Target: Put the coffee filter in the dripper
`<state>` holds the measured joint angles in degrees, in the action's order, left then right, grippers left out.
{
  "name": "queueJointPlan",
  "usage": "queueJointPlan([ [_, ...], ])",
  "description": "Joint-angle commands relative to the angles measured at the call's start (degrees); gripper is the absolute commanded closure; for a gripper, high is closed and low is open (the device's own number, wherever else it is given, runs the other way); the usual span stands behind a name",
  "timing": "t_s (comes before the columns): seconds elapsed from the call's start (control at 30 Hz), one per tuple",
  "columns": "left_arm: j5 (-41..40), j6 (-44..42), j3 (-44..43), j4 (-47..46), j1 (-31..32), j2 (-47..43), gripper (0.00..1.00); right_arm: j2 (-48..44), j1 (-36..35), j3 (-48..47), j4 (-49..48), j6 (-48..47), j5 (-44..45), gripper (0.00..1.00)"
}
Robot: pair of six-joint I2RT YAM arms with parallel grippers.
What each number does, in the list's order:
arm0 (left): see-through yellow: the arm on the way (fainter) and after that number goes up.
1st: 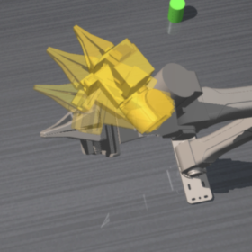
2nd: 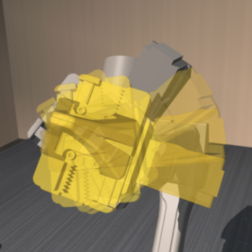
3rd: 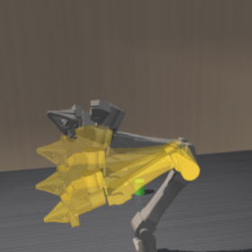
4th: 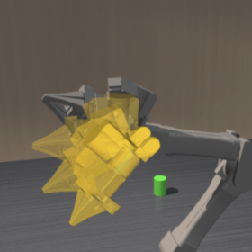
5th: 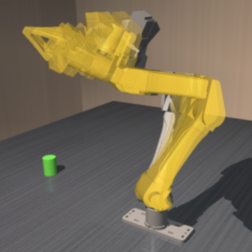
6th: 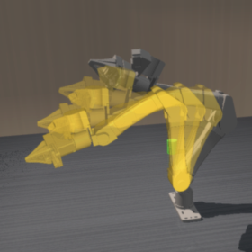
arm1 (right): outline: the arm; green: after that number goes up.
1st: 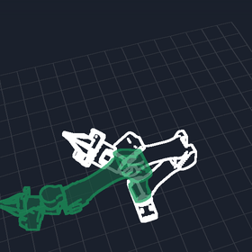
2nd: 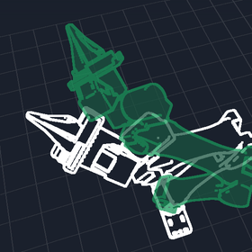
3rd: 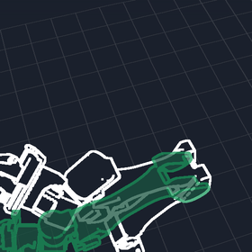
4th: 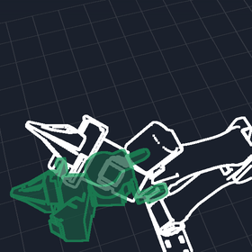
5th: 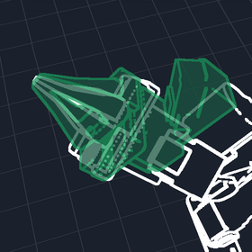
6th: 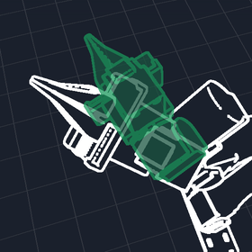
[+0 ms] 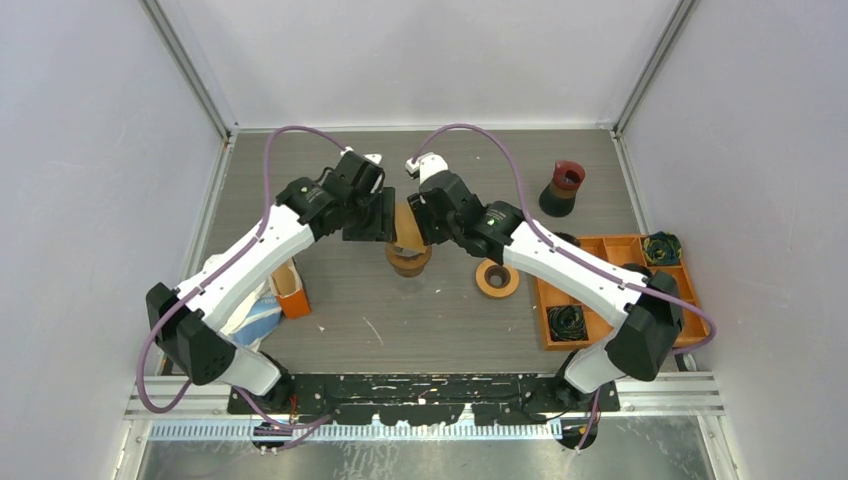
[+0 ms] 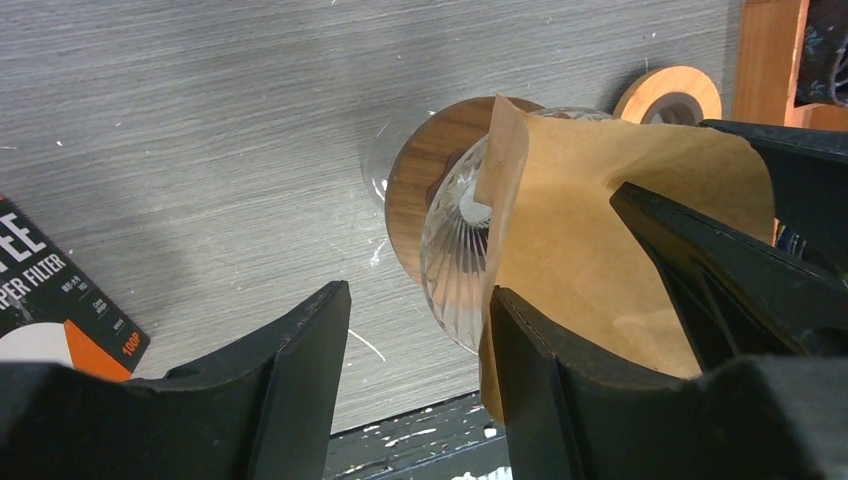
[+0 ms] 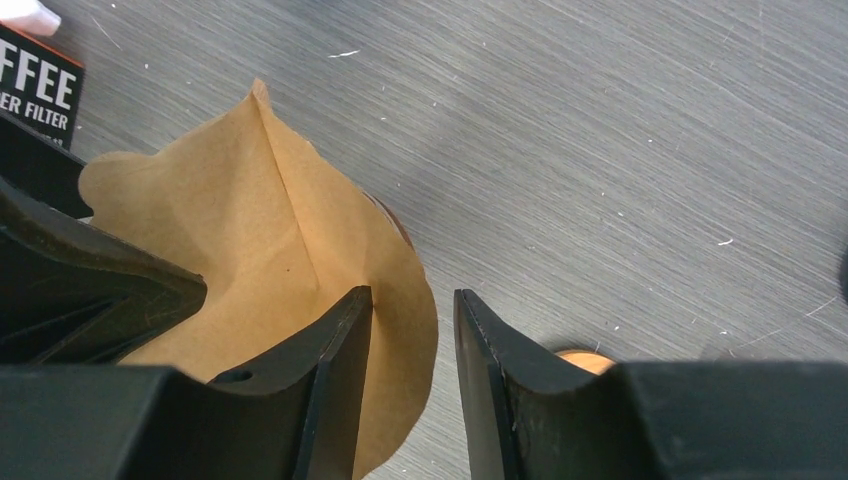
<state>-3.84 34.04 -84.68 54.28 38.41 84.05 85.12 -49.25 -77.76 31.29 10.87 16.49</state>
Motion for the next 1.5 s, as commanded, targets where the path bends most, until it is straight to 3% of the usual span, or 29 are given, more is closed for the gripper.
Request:
queueJointPlan([
  [0.0,-0.5,-0.7,0.7,-0.9,0.0,0.2,0.44,0.2,0.4,0.1,-2.7,0.0,-1.0,0.58],
  [0.7,-0.1,-0.8,3.6,-1.9,-0.4,1.1,0.45,1.8,1.4,2.0,-3.4,0.4,-3.3,0.56],
  [0.93,0.1,-1.0,3.7,-2.0,-0.5,1.1,0.45,-0.2,1.5,0.8,-3.4,0.2,-3.4,0.51],
  [1.17,0.4,-1.0,3.8,-2.3,-0.5,1.2,0.45,-2.2,2.4,-0.5,-3.3,-0.4,-9.1,0.44],
  [1.47,0.8,-1.0,3.4,-2.4,-0.5,1.1,0.45,0.5,5.1,-1.8,-5.2,-1.0,-11.5,0.38],
])
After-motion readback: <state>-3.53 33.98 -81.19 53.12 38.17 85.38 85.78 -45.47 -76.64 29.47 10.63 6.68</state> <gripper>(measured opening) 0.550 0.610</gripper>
